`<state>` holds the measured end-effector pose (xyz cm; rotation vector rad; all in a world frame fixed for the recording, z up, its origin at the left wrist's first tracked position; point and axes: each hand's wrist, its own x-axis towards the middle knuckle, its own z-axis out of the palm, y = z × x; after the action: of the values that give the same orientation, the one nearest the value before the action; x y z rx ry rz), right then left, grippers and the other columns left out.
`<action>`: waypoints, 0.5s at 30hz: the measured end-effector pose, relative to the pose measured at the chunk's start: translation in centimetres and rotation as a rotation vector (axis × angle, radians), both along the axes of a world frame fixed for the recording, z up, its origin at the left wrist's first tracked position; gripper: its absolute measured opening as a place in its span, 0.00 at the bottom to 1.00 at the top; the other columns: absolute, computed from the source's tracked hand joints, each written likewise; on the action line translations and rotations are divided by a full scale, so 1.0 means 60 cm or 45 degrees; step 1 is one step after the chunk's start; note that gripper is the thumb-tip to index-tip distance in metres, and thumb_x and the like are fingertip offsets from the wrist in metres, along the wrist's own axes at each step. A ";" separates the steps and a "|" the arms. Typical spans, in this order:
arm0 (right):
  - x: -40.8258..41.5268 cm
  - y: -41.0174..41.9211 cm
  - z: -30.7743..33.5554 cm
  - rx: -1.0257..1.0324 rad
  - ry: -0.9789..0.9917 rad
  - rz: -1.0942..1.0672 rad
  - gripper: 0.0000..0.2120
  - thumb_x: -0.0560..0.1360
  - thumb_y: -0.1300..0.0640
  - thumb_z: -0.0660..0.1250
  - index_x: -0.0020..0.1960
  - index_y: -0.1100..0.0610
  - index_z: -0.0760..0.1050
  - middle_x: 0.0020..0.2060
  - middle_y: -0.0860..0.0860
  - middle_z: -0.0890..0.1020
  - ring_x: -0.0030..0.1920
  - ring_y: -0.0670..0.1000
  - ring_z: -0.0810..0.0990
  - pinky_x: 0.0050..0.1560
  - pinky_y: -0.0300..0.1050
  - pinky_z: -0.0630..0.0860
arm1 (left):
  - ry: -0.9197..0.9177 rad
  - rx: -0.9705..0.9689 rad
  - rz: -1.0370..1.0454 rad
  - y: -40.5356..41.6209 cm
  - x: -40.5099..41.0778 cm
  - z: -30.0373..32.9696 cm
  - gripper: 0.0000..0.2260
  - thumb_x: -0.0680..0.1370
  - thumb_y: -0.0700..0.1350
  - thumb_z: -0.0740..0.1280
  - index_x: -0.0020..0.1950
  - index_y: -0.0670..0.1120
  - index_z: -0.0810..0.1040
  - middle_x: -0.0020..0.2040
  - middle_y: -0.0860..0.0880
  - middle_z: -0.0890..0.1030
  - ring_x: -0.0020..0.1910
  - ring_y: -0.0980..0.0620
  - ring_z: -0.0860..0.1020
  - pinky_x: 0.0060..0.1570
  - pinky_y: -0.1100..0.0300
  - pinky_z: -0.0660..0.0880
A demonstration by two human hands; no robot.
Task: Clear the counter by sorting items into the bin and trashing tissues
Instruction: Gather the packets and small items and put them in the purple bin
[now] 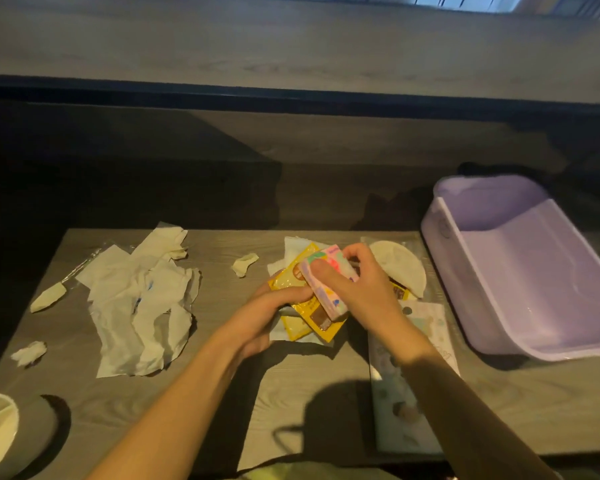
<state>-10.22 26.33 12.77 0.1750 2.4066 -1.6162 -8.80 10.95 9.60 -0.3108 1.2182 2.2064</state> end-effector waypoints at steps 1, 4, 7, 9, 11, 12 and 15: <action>0.002 0.008 0.007 -0.017 -0.024 -0.026 0.20 0.70 0.42 0.69 0.54 0.49 0.68 0.46 0.44 0.76 0.44 0.42 0.78 0.34 0.31 0.72 | 0.014 0.011 -0.019 0.011 -0.004 0.006 0.17 0.65 0.38 0.68 0.54 0.42 0.77 0.41 0.44 0.85 0.38 0.48 0.85 0.37 0.56 0.82; 0.001 0.049 0.019 -0.105 -0.013 -0.115 0.21 0.70 0.44 0.70 0.57 0.50 0.67 0.44 0.41 0.77 0.41 0.41 0.79 0.28 0.27 0.73 | 0.031 0.059 -0.105 0.052 -0.020 0.025 0.14 0.67 0.39 0.68 0.52 0.44 0.78 0.42 0.44 0.86 0.40 0.48 0.85 0.41 0.55 0.82; -0.003 0.108 0.044 -0.073 0.058 -0.238 0.23 0.69 0.43 0.70 0.59 0.51 0.68 0.48 0.46 0.79 0.44 0.45 0.82 0.33 0.33 0.78 | 0.045 0.075 -0.174 0.118 -0.044 0.045 0.07 0.75 0.38 0.64 0.49 0.45 0.79 0.40 0.45 0.86 0.38 0.49 0.85 0.39 0.56 0.82; -0.009 0.157 0.062 -0.023 0.129 -0.345 0.23 0.70 0.43 0.69 0.59 0.53 0.70 0.48 0.48 0.80 0.44 0.46 0.83 0.36 0.36 0.79 | 0.061 0.116 -0.245 0.176 -0.061 0.065 0.07 0.77 0.38 0.63 0.50 0.44 0.80 0.43 0.43 0.85 0.39 0.49 0.84 0.44 0.54 0.81; -0.013 0.218 0.079 -0.003 0.205 -0.475 0.20 0.71 0.44 0.69 0.57 0.55 0.72 0.47 0.49 0.80 0.40 0.43 0.82 0.32 0.35 0.76 | 0.121 0.111 -0.315 0.241 -0.078 0.078 0.09 0.77 0.39 0.64 0.55 0.42 0.79 0.48 0.41 0.82 0.43 0.48 0.83 0.49 0.53 0.80; -0.014 0.251 0.084 0.017 0.234 -0.525 0.20 0.71 0.44 0.68 0.56 0.54 0.72 0.46 0.49 0.80 0.40 0.43 0.81 0.32 0.37 0.75 | 0.155 0.084 -0.341 0.275 -0.086 0.081 0.11 0.76 0.39 0.64 0.58 0.41 0.78 0.51 0.40 0.81 0.46 0.46 0.82 0.52 0.52 0.79; -0.013 0.331 0.092 0.052 0.242 -0.619 0.20 0.67 0.40 0.69 0.52 0.52 0.73 0.43 0.49 0.80 0.35 0.43 0.82 0.29 0.38 0.76 | 0.190 0.014 -0.408 0.363 -0.107 0.079 0.19 0.73 0.42 0.70 0.63 0.38 0.75 0.59 0.38 0.79 0.57 0.42 0.79 0.62 0.47 0.74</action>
<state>-10.97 46.21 18.31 0.6904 2.6904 -1.8476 -15.25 32.73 14.34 0.0537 1.2374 1.9838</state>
